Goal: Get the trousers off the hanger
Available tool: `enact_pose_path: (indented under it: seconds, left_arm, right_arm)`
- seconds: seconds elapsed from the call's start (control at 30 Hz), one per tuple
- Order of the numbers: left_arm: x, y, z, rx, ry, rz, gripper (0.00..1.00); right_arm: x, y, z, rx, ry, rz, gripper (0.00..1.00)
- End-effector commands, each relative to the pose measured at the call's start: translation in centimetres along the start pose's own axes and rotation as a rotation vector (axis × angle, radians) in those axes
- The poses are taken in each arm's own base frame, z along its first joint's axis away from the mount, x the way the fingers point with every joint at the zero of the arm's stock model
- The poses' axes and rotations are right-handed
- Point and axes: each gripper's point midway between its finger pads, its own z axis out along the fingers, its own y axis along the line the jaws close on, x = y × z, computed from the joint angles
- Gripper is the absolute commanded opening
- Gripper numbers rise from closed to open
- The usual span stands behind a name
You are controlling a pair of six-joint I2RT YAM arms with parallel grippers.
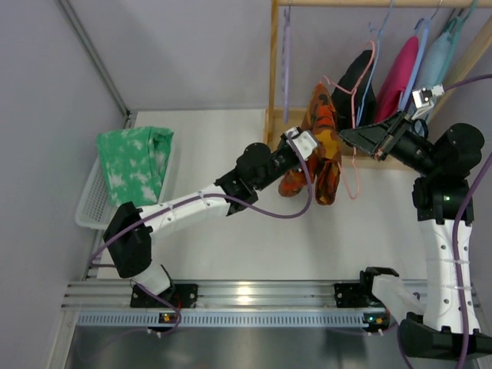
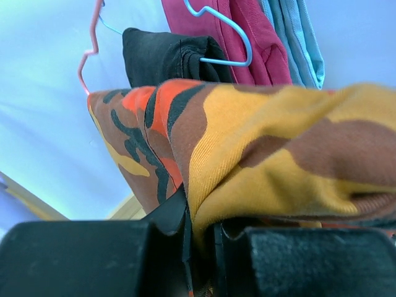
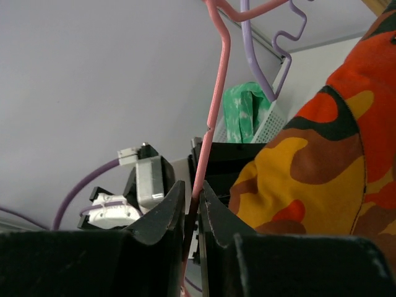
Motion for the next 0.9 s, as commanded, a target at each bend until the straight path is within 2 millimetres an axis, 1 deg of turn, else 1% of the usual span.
enact_pose_path:
  seconds: [0.0, 0.03, 0.1, 0.13, 0.17, 0.2, 0.23, 0.27, 0.33, 0.4, 0.43, 0.5, 0.53, 0.6, 0.63, 0.67, 0.7, 0.73, 0.8, 0.83, 0.87]
  left_arm:
    - [-10.8, 3.2, -1.7, -0.047, -0.24, -0.046, 0.0]
    - [-12.0, 3.6, -1.7, -0.055, -0.256, -0.067, 0.0]
    - [-13.0, 3.9, -1.7, -0.054, -0.26, -0.084, 0.0]
    - [-14.2, 4.3, -1.8, -0.059, -0.283, -0.095, 0.0]
    - [-15.0, 4.5, -2.0, -0.061, -0.296, -0.098, 0.0]
    - [-15.5, 4.7, -2.1, -0.062, -0.3, -0.101, 0.0]
    - [-16.7, 5.1, -2.3, -0.067, -0.323, -0.114, 0.0]
    - [-17.2, 5.3, -2.4, -0.069, -0.33, -0.115, 0.0]
    - [-19.1, 5.8, -2.9, -0.07, -0.358, -0.134, 0.0]
    - [-20.3, 6.1, -3.2, -0.071, -0.372, -0.15, 0.0]
    - [-21.4, 6.5, -3.5, -0.074, -0.389, -0.159, 0.0]
    - [-22.7, 6.9, -3.9, -0.074, -0.411, -0.158, 0.0]
    - [-23.9, 7.4, -4.2, -0.083, -0.436, -0.155, 0.0]
    - [-25.2, 8.0, -4.5, -0.098, -0.457, -0.145, 0.0]
    - [-26.6, 8.6, -4.9, -0.11, -0.486, -0.135, 0.0]
    - [-27.3, 8.9, -5.1, -0.117, -0.498, -0.129, 0.0]
    - [-28.0, 9.2, -5.5, -0.123, -0.513, -0.125, 0.0]
    - [-29.3, 9.6, -5.9, -0.128, -0.54, -0.118, 0.0]
    - [-30.4, 9.9, -6.5, -0.127, -0.561, -0.114, 0.0]
    - [-31.3, 10.2, -7.0, -0.134, -0.58, -0.111, 0.0]
    - [-31.7, 10.5, -7.3, -0.138, -0.588, -0.107, 0.0]
  right_arm:
    - [-0.4, 0.3, -0.4, -0.036, -0.034, -0.196, 0.0]
    - [0.3, -1.0, -0.4, -0.022, -0.017, -0.181, 0.0]
    - [1.0, -2.5, -0.3, 0.0, -0.002, -0.158, 0.0]
    - [1.7, -3.8, -0.3, 0.02, 0.012, -0.149, 0.0]
    - [2.1, -4.3, -0.4, 0.034, 0.02, -0.141, 0.0]
    - [2.5, -5.4, -0.4, 0.056, 0.023, -0.142, 0.0]
    - [2.7, -6.0, -0.5, 0.069, 0.025, -0.148, 0.0]
    - [2.9, -6.3, -0.7, 0.082, 0.023, -0.157, 0.0]
    - [3.5, -8.4, -0.9, 0.139, 0.028, -0.152, 0.0]
    - [4.1, -9.7, -1.1, 0.175, 0.029, -0.133, 0.0]
    - [4.6, -11.1, -1.2, 0.198, 0.035, -0.112, 0.0]
    - [5.1, -12.6, -1.5, 0.239, 0.03, -0.1, 0.0]
    - [5.7, -13.8, -1.7, 0.261, 0.039, -0.087, 0.0]
    - [6.3, -14.9, -1.9, 0.284, 0.043, -0.08, 0.0]
    - [6.9, -15.9, -2.1, 0.304, 0.055, -0.069, 0.0]
    - [7.3, -16.2, -2.3, 0.312, 0.059, -0.064, 0.0]
    - [7.7, -17.1, -2.4, 0.331, 0.064, -0.055, 0.0]
    - [7.9, -17.7, -2.5, 0.342, 0.068, -0.064, 0.0]
    - [8.6, -19.1, -2.9, 0.377, 0.074, -0.061, 0.0]
    - [8.9, -19.5, -2.9, 0.385, 0.078, -0.06, 0.0]
    - [9.0, -20.0, -3.0, 0.393, 0.08, -0.059, 0.0]
